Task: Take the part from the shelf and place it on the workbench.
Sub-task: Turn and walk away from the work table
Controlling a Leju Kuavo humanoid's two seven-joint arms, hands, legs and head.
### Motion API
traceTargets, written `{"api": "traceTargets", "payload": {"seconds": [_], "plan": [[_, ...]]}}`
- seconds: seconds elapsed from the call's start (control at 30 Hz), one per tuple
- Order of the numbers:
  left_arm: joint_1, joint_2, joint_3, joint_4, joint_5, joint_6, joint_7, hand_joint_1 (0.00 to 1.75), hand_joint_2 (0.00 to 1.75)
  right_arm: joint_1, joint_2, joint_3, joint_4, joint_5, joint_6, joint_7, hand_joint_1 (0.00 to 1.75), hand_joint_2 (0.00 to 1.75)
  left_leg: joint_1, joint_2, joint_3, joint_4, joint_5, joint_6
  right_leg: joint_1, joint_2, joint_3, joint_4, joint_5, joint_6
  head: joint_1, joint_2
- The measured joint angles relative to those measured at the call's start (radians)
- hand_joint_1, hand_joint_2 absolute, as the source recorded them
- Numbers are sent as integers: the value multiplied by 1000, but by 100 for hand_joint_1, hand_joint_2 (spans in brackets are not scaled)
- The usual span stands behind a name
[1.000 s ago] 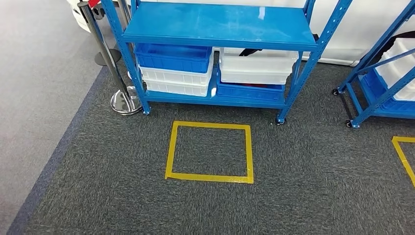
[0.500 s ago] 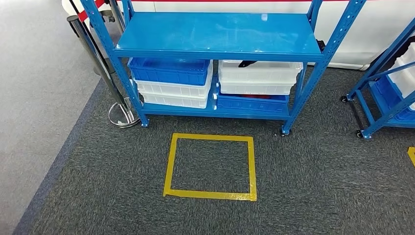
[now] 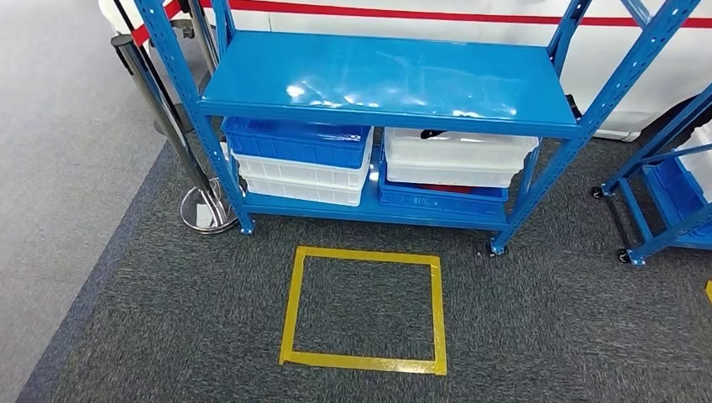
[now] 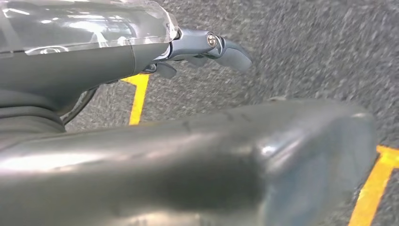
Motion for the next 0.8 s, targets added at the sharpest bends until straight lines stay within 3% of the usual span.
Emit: {"api": "traceTargets", "payload": {"seconds": [0.03, 0.07, 0.1, 0.17, 0.2, 0.23, 0.3, 0.37, 0.43, 0.47, 0.5, 0.57, 0.6, 0.63, 0.7, 0.73, 0.77, 0.8], "plan": [[1, 0, 0, 0, 0, 0, 0, 0, 0, 2, 0, -5, 0, -3, 0, 0, 0, 0, -1, 2, 19, -1, -15, -1, 1, 0, -22, -4, -23, 0, 0, 0], [2, 0, 0, 0, 0, -1, 0, 0, 0, 4, 0, -9, 0, -4, -1, 0, 0, 0, -2, 3, 39, -2, -30, -2, 2, -1, -34, -31, -24, -2, 0, 0], [4, -1, 1, 0, 0, -1, 0, 0, 0, 6, 0, -11, 0, -3, -2, 0, 0, 0, -2, 4, 60, -3, -47, -5, 4, -2, -38, -78, 6, -6, 0, 0], [5, -2, 2, 0, -1, -1, 0, 0, 0, 13, -1, -14, 0, 1, -6, 0, 0, 0, -4, 7, 99, -3, -82, -11, 11, -5, -37, -177, 135, -18, 1, 0], [4, -3, 2, 0, -2, -1, 0, 0, 0, 16, -1, -14, -1, 4, -7, 0, 0, 44, -5, 9, 115, -6, -98, -16, 15, -6, -33, -207, 186, -23, 0, 0], [2, -3, 2, 0, -2, 0, 0, 0, 0, 16, -1, -15, -1, 5, -8, 0, 0, 87, -6, 9, 131, -9, -108, -23, 18, -5, -27, -221, 212, -30, 0, 0], [-6, -3, 2, 0, -2, 0, 1, 0, 0, 12, -1, -15, -1, 8, -11, 0, 0, 175, -7, 10, 142, 3, -99, -37, 17, -2, -2, -231, 197, -42, 0, 0], [-11, -2, 2, 0, -2, 1, 1, 0, 0, 8, 0, -14, -1, 10, -12, 0, 0, 175, -5, 7, 101, 90, -58, -47, 10, 0, 34, -256, 183, -54, -3, 0], [-12, -2, 2, 0, -3, 0, 1, 0, 0, 6, 0, -14, -1, 12, -12, 0, 0, 87, 0, 5, 17, 212, -60, -57, 6, 1, 75, -279, 167, -59, -6, 0], [-10, -2, 2, 0, -3, 0, 2, 0, 0, 6, 0, -14, -1, 11, -10, 0, 0, 44, 4, 5, -26, 253, -92, -63, 5, 4, 94, -286, 156, -59, -6, 0], [-8, -2, 2, 0, -3, 0, 2, 0, 0, 6, 0, -15, -1, 8, -7, -1, 0, 44, 7, 5, -63, 273, -137, -67, 4, 10, 114, -289, 142, -58, -6, 0], [-2, -2, 2, 0, -3, 0, 2, 0, 0, 6, 1, -17, -1, 2, -4, -2, 0, 131, 12, 5, -110, 251, -200, -71, 2, 23, 153, -292, 113, -54, -6, 0], [1, -2, 2, 0, -3, 0, 2, 0, 0, 6, 1, -19, -1, 1, -4, -3, 0, 175, 13, 5, -121, 212, -185, -69, 1, 28, 174, -292, 97, -52, -6, 0], [5, -1, 2, 0, -3, 1, 3, 0, 0, 7, 1, -20, -1, 2, -6, -3, 0, 175, 13, 5, -126, 160, -127, -65, 0, 31, 192, -293, 81, -50, -7, 0], [10, 0, 3, 0, -3, 1, 4, 0, 0, 9, 3, -23, -1, 3, -10, -3, 0, 175, 7, 4, -133, 72, 21, -54, 1, 37, 224, -290, 48, -41, -6, 0], [9, 1, 3, 0, -3, 1, 4, 0, 0, 10, 4, -24, -1, 4, -12, -3, 0, 131, 4, 3, -133, 52, 67, -47, 1, 39, 237, -292, 36, -34, -6, 0], [8, 1, 3, 0, -3, 1, 5, 0, 0, 9, 4, -24, -1, 5, -14, -3, 0, 87, 1, 2, -129, 46, 78, -39, 2, 41, 246, -290, 32, -25, -6, 0], [4, 1, 3, 0, -3, 1, 5, 0, 0, 7, 4, -25, -1, 6, -16, -2, 0, 44, 1, 1, -118, 42, 69, -31, 1, 41, 248, -284, 36, -17, -7, 0]]}}
